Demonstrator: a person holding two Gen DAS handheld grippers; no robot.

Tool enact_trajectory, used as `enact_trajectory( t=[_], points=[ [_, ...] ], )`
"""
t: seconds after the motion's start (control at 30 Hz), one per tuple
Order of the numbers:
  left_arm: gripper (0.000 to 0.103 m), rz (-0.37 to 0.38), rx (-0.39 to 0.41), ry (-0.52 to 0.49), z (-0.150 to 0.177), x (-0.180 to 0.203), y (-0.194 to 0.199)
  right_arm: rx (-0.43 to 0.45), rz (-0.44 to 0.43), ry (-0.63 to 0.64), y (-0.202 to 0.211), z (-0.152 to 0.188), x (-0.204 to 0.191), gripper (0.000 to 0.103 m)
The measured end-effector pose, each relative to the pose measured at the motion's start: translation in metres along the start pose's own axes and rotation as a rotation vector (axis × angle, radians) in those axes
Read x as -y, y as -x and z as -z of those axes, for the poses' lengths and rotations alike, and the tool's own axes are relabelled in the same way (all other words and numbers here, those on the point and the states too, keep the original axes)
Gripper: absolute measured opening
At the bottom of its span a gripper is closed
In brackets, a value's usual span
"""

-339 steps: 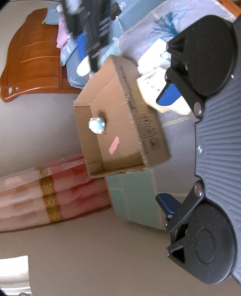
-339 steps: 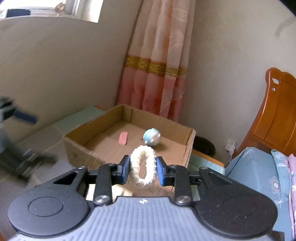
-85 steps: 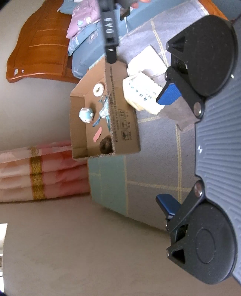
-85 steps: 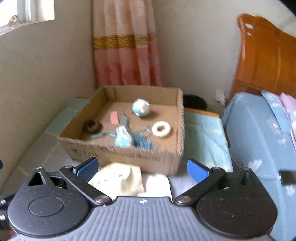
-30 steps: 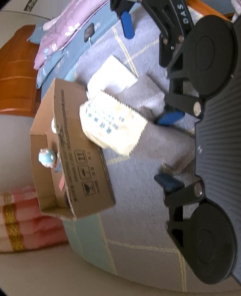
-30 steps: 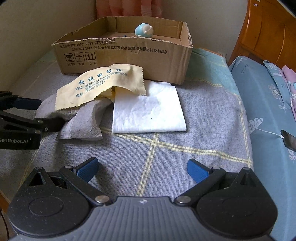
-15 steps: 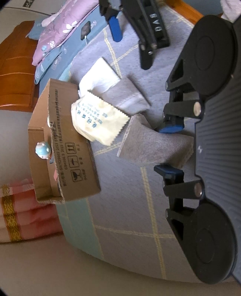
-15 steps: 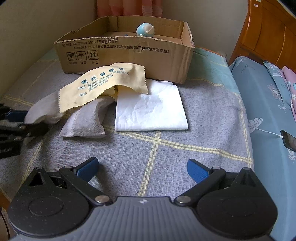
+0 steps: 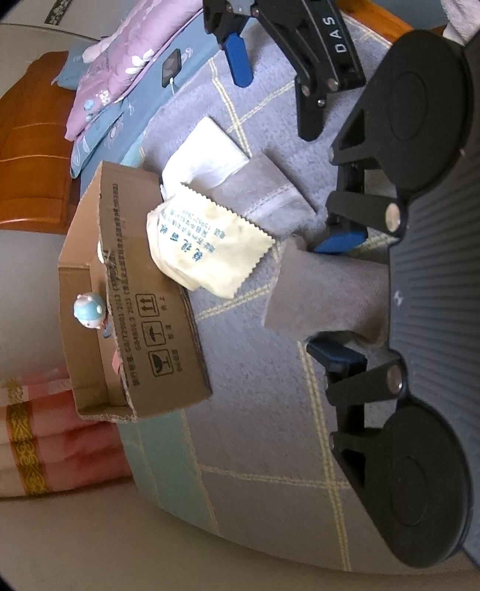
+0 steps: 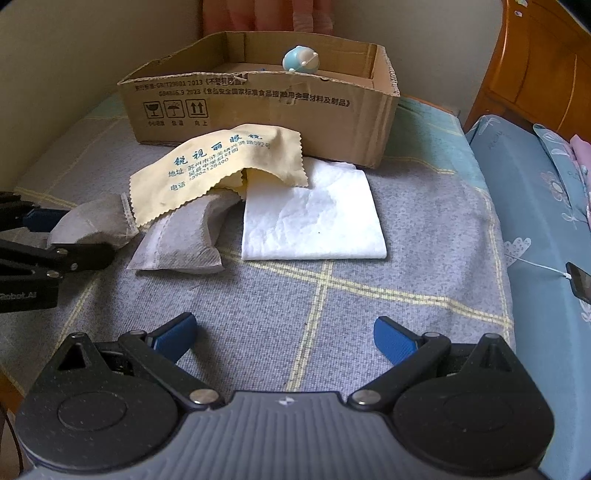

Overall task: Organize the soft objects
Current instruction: 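Close the right tool on the second grey sachet beside the lens cloth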

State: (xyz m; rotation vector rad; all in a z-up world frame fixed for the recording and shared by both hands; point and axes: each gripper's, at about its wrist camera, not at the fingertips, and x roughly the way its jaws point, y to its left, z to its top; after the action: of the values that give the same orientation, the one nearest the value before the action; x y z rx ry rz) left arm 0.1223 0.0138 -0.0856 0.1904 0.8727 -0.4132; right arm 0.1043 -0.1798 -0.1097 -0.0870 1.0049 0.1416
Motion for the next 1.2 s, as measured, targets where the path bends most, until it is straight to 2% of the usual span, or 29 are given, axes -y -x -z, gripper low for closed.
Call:
enact_trajectory(
  t=[0.07,0.13,0.27,0.43,0.57,0.8,0.9,1.03,1.1,1.17,1.2],
  points=[
    [0.042,-0.001,0.007,0.019,0.000,-0.002,0.000,0.001,-0.006,0.003,0.000,0.000,-0.001,0.103],
    [0.041,-0.003,0.006,0.045,0.000,-0.006,0.002,0.001,-0.013,0.010,0.000,0.000,-0.002,0.103],
    [0.040,-0.092,0.010,0.072,0.002,-0.017,0.005,0.009,-0.022,0.029,0.001,0.001,-0.006,0.103],
    [0.040,-0.145,0.004,0.152,0.006,-0.038,0.009,0.013,-0.049,0.040,0.002,0.002,-0.008,0.103],
    [0.040,-0.139,0.005,0.162,0.008,-0.040,0.010,0.029,-0.078,0.058,0.004,0.001,-0.017,0.103],
    [0.040,-0.139,0.005,0.162,0.008,-0.039,0.009,0.124,-0.147,0.139,0.019,-0.008,-0.038,0.101],
    [0.041,-0.138,0.006,0.162,0.008,-0.039,0.008,0.151,-0.154,0.184,0.018,-0.015,-0.049,0.097],
    [0.041,-0.136,0.007,0.166,0.008,-0.040,0.008,0.154,-0.143,0.215,0.004,-0.024,-0.062,0.085],
    [0.041,-0.136,0.005,0.167,0.009,-0.040,0.009,0.155,-0.140,0.203,-0.003,-0.027,-0.065,0.084],
    [0.041,-0.136,0.005,0.166,0.009,-0.040,0.009,0.139,-0.122,0.196,-0.012,-0.030,-0.068,0.076],
    [0.041,-0.137,0.005,0.167,0.009,-0.040,0.009,0.145,-0.120,0.191,-0.014,-0.031,-0.069,0.076]
  ],
)
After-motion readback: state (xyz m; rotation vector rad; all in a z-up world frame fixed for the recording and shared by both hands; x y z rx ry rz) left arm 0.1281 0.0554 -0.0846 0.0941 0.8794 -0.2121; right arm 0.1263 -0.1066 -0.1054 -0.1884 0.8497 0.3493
